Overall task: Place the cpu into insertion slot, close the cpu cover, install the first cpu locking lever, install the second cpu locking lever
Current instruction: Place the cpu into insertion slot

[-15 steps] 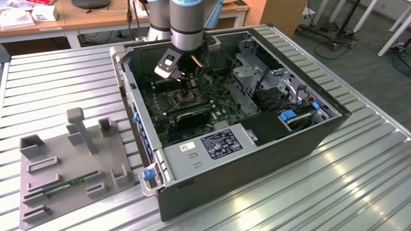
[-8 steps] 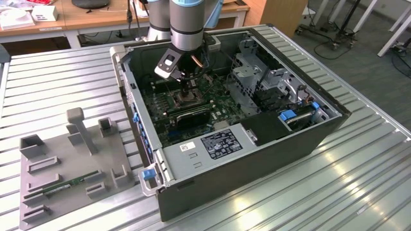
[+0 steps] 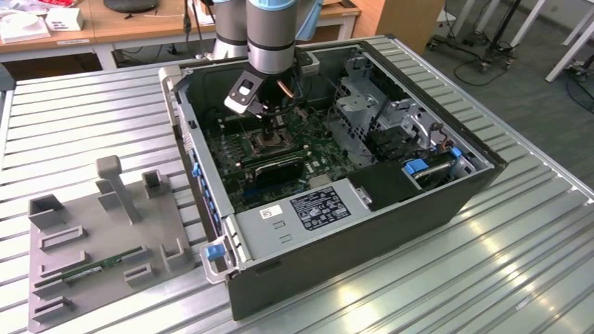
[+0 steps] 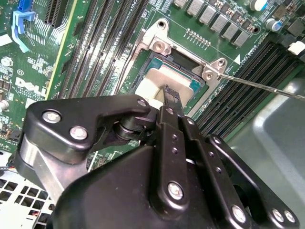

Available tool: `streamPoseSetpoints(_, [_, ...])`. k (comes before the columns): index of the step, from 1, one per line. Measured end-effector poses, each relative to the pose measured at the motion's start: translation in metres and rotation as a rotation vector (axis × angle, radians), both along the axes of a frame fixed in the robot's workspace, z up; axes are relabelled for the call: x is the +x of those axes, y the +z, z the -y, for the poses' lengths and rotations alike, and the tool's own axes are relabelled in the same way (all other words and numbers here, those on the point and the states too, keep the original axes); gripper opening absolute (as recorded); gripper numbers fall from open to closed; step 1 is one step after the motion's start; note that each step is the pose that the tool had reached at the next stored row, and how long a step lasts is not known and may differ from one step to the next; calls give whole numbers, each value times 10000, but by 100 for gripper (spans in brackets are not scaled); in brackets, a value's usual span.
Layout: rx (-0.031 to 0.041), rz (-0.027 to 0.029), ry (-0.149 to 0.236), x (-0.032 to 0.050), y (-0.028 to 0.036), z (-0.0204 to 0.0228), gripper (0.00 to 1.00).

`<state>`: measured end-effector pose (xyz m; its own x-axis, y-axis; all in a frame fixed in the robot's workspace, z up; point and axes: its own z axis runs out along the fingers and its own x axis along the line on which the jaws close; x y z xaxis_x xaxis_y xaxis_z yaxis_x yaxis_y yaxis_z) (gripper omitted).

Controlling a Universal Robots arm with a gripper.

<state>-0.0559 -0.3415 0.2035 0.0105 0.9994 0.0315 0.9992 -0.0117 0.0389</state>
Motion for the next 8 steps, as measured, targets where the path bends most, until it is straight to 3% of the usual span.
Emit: streamPoseSetpoints(8, [-5, -4, 0, 0, -36, 1, 11])
